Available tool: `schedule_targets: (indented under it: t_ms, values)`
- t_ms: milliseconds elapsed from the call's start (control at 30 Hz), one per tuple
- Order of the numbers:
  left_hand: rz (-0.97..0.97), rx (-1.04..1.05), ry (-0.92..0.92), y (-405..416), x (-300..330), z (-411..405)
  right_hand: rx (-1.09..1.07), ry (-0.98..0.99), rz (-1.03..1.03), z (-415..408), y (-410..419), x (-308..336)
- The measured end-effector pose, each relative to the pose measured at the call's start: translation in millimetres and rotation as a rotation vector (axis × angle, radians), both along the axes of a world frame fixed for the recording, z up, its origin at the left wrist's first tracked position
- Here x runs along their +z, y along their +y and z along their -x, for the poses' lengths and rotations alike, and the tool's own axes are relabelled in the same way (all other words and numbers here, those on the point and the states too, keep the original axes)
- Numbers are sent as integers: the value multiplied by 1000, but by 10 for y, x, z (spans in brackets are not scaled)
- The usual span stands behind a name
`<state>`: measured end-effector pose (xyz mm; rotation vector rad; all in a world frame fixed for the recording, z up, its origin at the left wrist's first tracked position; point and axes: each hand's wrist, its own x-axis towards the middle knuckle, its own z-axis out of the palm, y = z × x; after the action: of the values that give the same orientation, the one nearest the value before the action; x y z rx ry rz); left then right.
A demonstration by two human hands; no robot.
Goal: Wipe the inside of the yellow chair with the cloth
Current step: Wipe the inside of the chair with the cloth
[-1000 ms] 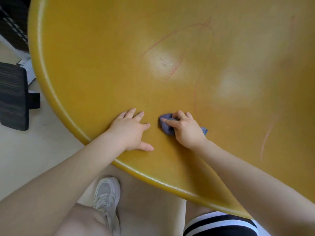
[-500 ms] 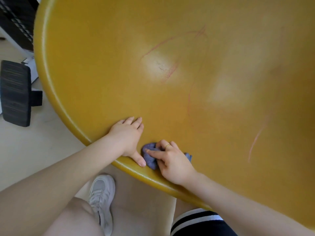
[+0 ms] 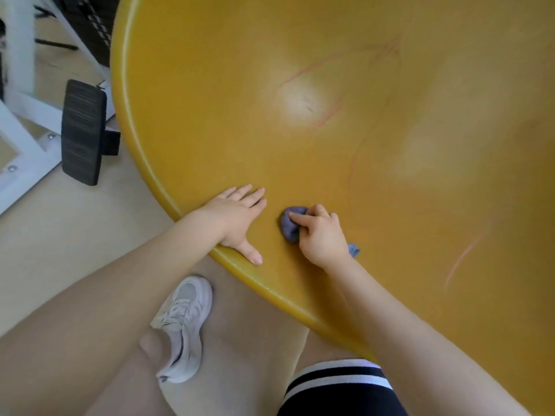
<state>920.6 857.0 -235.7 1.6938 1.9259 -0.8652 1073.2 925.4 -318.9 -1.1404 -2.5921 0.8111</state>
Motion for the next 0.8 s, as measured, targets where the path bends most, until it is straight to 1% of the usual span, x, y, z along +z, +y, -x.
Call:
schedule_targets:
  t_ms: [67,100,200,267,333,367,433,467,533,633,700,800]
  values:
    - [12,-9,0,-16,11,-7,176,89,24,-78,-339,89]
    - [17,-12,-2,-16,22,-13,220,129,38,-141,-485,129]
    - [38,-8,-4,-22,41,-33,216,203,65,-300,-729,193]
    - [42,-8,10,-30,38,-46,213,214,70,-328,-695,165]
    - [40,-13,22,-32,40,-62,211,153,8,-288,-508,96]
    - [41,-12,24,-29,43,-70,173,118,-46,-255,-372,54]
    - [42,-16,28,-7,46,-72,32,17,-123,-197,-10,12]
    - [45,-18,27,3,44,-70,-31,-58,-124,-174,196,-6]
    - [45,-18,25,16,33,-70,-143,-195,-53,-123,530,46]
    - [32,-26,15,28,20,-54,-244,-237,29,-23,572,116]
    - [37,-33,6,11,1,-41,-207,-178,44,9,304,73]
    - [44,-31,-5,30,-29,-31,-42,37,23,-61,-336,87]
